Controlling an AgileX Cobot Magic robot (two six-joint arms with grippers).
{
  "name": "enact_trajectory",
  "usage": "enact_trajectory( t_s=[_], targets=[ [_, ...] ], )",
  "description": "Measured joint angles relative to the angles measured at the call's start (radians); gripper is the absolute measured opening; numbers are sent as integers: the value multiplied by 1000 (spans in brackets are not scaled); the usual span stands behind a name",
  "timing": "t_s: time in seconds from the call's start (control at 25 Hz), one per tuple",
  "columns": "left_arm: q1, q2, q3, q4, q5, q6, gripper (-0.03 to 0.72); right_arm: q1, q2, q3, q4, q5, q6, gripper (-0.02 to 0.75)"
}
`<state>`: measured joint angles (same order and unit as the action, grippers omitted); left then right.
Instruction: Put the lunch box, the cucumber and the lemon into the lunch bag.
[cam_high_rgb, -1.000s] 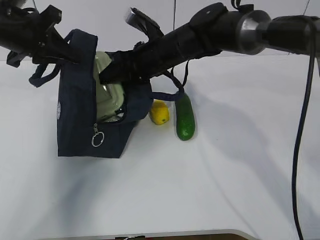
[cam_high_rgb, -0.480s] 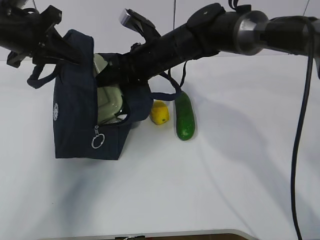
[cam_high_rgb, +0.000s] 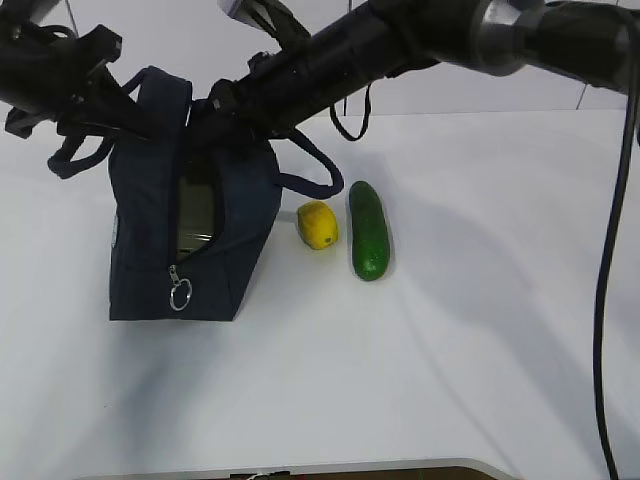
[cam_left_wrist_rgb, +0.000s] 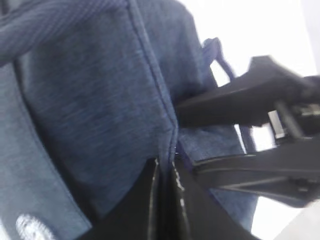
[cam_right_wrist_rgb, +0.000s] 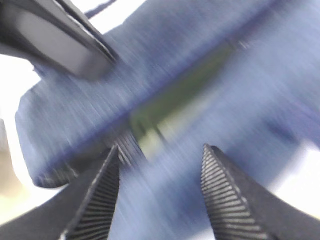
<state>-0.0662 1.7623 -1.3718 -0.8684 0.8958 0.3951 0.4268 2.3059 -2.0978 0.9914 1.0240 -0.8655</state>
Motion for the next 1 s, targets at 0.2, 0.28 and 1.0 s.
enact_trajectory(
  t_s=[0.2,0.28,1.0],
  targets=[
    [0,0,0,24,0,0,-10,0,0,-125,-178,128,92,426],
    [0,0,0,44,0,0,-10,0,0,-169,-252,170,143,426],
    [25,0,0,65,44,0,-10,-109,-75,-190,-689,221,610,426]
  ],
)
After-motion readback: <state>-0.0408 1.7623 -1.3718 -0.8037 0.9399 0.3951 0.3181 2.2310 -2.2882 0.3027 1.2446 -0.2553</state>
